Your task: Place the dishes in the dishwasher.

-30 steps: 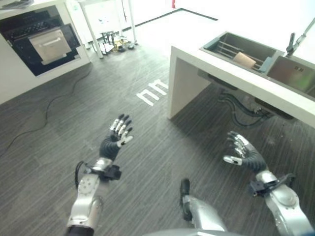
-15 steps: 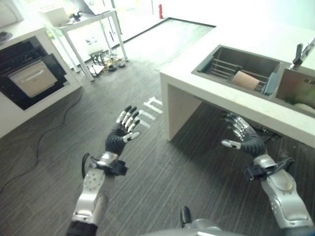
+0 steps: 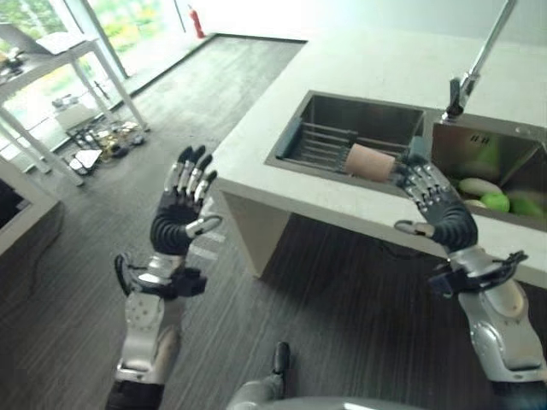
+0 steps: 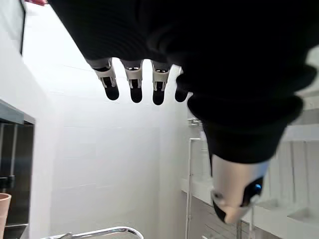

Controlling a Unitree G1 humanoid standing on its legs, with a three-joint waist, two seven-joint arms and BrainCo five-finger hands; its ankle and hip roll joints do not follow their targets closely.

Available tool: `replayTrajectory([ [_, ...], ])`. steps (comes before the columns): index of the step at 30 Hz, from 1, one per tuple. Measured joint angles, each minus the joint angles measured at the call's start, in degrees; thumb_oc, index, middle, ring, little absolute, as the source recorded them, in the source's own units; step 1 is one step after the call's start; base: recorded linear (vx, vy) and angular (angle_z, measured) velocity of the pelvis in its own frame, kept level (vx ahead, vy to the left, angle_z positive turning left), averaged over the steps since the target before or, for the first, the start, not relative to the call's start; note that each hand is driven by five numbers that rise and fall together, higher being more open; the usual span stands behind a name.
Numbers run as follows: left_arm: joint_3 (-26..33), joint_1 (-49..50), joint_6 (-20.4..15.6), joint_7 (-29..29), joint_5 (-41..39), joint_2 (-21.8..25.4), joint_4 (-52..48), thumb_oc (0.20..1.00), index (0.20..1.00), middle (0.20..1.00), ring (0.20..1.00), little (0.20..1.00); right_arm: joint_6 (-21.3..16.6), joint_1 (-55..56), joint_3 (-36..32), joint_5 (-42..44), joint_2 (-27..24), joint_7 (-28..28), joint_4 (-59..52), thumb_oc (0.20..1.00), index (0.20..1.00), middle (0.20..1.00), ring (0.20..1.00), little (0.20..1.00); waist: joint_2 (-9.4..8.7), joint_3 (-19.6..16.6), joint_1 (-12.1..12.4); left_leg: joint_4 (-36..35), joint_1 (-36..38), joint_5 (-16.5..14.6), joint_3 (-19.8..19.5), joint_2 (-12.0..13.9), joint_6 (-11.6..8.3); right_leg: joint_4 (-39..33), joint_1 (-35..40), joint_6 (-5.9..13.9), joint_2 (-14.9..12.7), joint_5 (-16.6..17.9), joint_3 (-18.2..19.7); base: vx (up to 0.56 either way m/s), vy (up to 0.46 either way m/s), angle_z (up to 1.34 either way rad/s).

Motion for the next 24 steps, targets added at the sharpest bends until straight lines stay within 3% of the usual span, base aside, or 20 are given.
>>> replayTrajectory([
  [1, 0.00, -0.24, 0.05, -0.02, 0.21, 0.01, 0.20, 1.000, 1.000, 1.000, 1.000, 1.000, 0.15, 0.81, -0.32, 0.02, 0.17, 0.60, 0.03, 1.000, 1.000, 1.000, 1.000, 1.000, -0.66, 0.34, -0.01, -0.07, 1.88, -0.41, 2.34, -0.65, 1.99, 0.85, 1.06, 1.39, -1.22, -0.93, -0.44, 0.47, 0.353, -1.08],
  [2, 0.00, -0.26, 0.04, -0.09, 0.21, 0.30, -0.03, 1.000, 1.000, 1.000, 1.000, 1.000, 0.19, 1.51, -1.05, 0.03, 0.19, 1.01, -0.09, 1.000, 1.000, 1.000, 1.000, 1.000, -0.43, 0.59, 0.42, -0.04, 3.07, -0.84, 3.38, -0.70, 2.18, 3.14, 1.05, 2.77, -1.36, -1.86, -1.47, 0.27, 0.189, -0.58],
  [3, -0.11, -0.69, 0.05, -0.14, 0.21, 0.88, -0.12, 1.000, 1.000, 1.000, 1.000, 1.000, 0.20, 2.65, -1.90, 0.06, 0.30, 1.05, -0.14, 1.000, 1.000, 1.000, 1.000, 1.000, -0.46, 0.63, 0.04, -0.01, 4.35, -1.37, 3.44, -1.36, 2.81, 5.96, 0.63, 4.95, -2.05, -3.25, -4.16, 0.46, 0.318, -0.30],
  [4, -0.33, -3.03, 0.06, -0.48, 0.23, 0.89, -0.33, 1.000, 1.000, 1.000, 1.000, 1.000, 0.28, 4.60, -3.32, 0.08, 0.70, 0.95, -0.15, 1.000, 1.000, 1.000, 1.000, 1.000, -0.31, 0.83, -0.63, 0.02, 6.88, -3.14, 3.08, -2.50, 5.21, 11.84, -0.81, 6.51, -3.29, -6.56, -7.36, 0.32, 0.221, -0.10],
  [5, -0.42, -4.33, 0.08, -0.43, 0.32, 0.82, -0.31, 1.000, 1.000, 1.000, 1.000, 1.000, 0.32, 4.87, -3.23, 0.07, 0.71, 0.90, -0.22, 1.000, 1.000, 1.000, 1.000, 1.000, 0.26, 0.96, -1.25, 0.03, 7.72, -4.01, 3.51, -2.49, 6.26, 13.01, -1.98, 6.26, -4.04, -7.14, -8.48, 0.38, 0.283, -0.27],
  [6, -0.35, -6.01, 0.07, -0.39, 2.00, 1.04, 0.05, 1.000, 1.000, 1.000, 1.000, 1.000, 0.41, 4.67, -2.94, 0.08, 1.27, 0.79, -0.80, 1.000, 1.000, 1.000, 1.000, 1.000, 0.48, 1.01, -0.14, 0.04, 8.64, -4.62, 4.70, -2.43, 6.43, 14.52, -5.51, 6.40, -6.37, -7.14, -9.39, 0.18, 0.156, -0.32],
  [8, -0.50, -6.13, 0.54, -0.41, 2.05, 1.13, 0.17, 1.000, 1.000, 1.000, 1.000, 1.000, 0.44, 4.59, -2.76, 0.05, 1.50, 0.50, -1.12, 1.000, 1.000, 1.000, 1.000, 1.000, 0.07, 1.07, -0.10, 0.03, 9.53, -5.14, 5.51, -2.29, 5.67, 14.08, -10.18, 7.19, -8.40, -6.23, -9.38, 0.17, 0.179, -0.24],
  [10, -0.17, -4.49, 0.74, -0.42, 2.04, 2.03, -0.03, 1.000, 1.000, 1.000, 1.000, 1.000, 0.39, 4.54, -1.95, 0.02, 2.06, 0.15, -1.52, 1.000, 1.000, 1.000, 1.000, 1.000, -1.69, 0.71, 0.36, 0.00, 10.80, -6.94, 6.41, -2.51, 5.24, 13.46, -13.89, 7.49, -9.78, -0.85, -9.17, 0.13, 0.197, -0.17],
  [13, -0.02, -1.31, 1.19, -0.58, 1.98, 2.56, -0.26, 1.000, 1.000, 1.000, 1.000, 1.000, 0.38, 4.26, -1.41, 0.03, 2.99, -1.18, -1.65, 1.000, 1.000, 1.000, 1.000, 1.000, -2.27, 0.38, 0.77, 0.02, 11.06, -7.81, 7.64, -2.28, 5.24, 15.50, -15.99, 7.35, -8.80, -1.19, -7.81, 0.12, 0.216, -0.43],
  [14, -0.08, -0.91, 1.27, -0.91, 2.01, 2.54, -0.38, 1.000, 1.000, 1.000, 1.000, 1.000, 0.46, 4.51, -1.26, 0.04, 3.29, -1.96, -1.64, 1.000, 1.000, 1.000, 1.000, 1.000, -2.03, 0.41, 0.44, 0.01, 11.40, -7.90, 9.49, -1.34, 5.35, 19.93, -18.43, 7.46, -7.82, -1.21, -7.96, 0.05, 0.093, -0.68],
  [16, -0.08, -1.17, 1.28, -0.92, 2.01, 2.59, -0.44, 1.000, 1.000, 1.000, 1.000, 1.000, 0.41, 4.28, -0.76, 0.05, 3.89, -2.29, -1.65, 1.000, 1.000, 1.000, 1.000, 1.000, -2.49, 0.09, 0.36, 0.02, 11.69, -8.14, 12.17, -0.50, 5.25, 20.92, -19.40, 7.53, -7.93, -1.14, -9.18, 0.04, -0.029, -0.70],
  [18, 0.45, -1.80, 1.51, -0.41, 2.00, 2.64, -0.58, 1.000, 1.000, 1.000, 1.000, 1.000, 0.48, 1.61, 1.69, 0.04, 4.25, -2.21, -0.46, 1.000, 1.000, 1.000, 1.000, 1.000, -2.08, 0.01, 0.43, 0.01, 11.33, -8.32, 16.18, 1.25, 4.82, 18.64, -20.93, 7.49, -11.14, -0.06, -16.62, 0.05, -0.134, -0.96],
  [19, 0.29, -2.85, 2.19, 0.22, 2.00, 2.68, -0.63, 1.000, 1.000, 1.000, 1.000, 1.000, 0.62, -0.16, 3.42, 0.03, 4.23, -1.93, 0.30, 1.000, 1.000, 1.000, 1.000, 1.000, -1.91, -0.17, 0.56, 0.00, 11.31, -8.56, 18.43, 2.07, 4.27, 15.56, -20.74, 8.39, -14.15, 1.44, -19.57, 0.07, -0.176, -0.94],
  [20, 0.09, -3.57, 2.44, 0.70, 2.01, 2.75, -0.71, 1.000, 1.000, 1.000, 1.000, 1.000, 0.70, -0.86, 3.82, 0.03, 4.24, -1.54, 0.25, 1.000, 1.000, 1.000, 1.000, 1.000, -1.93, -0.25, 0.57, 0.01, 11.32, -8.57, 19.08, 2.35, 3.92, 12.50, -20.05, 8.40, -15.65, 2.75, -19.71, 0.13, -0.230, -0.77],
  [22, 0.00, -3.69, 2.93, 2.55, 2.17, 2.74, -2.15, 1.000, 1.000, 1.000, 1.000, 1.000, 0.88, -1.16, 3.68, 0.06, 4.24, -1.39, -0.28, 1.000, 1.000, 1.000, 1.000, 1.000, -2.52, -0.64, 0.26, 0.00, 11.25, -9.15, 20.40, 2.87, 2.23, 4.26, -19.09, 11.51, -18.87, 7.54, -18.97, 0.17, -0.299, -0.51],
  [24, -0.01, -3.06, 3.16, 3.50, 2.15, 2.71, -2.24, 1.000, 1.000, 1.000, 1.000, 1.000, 1.40, -0.41, 3.65, 0.08, 4.26, -0.87, -0.43, 1.000, 1.000, 1.000, 1.000, 1.000, -3.18, -1.05, -0.48, -0.02, 11.72, -9.46, 20.55, 3.58, 0.44, 0.82, -18.39, 11.75, -19.75, 10.61, -18.85, 0.14, -0.332, -0.16],
])
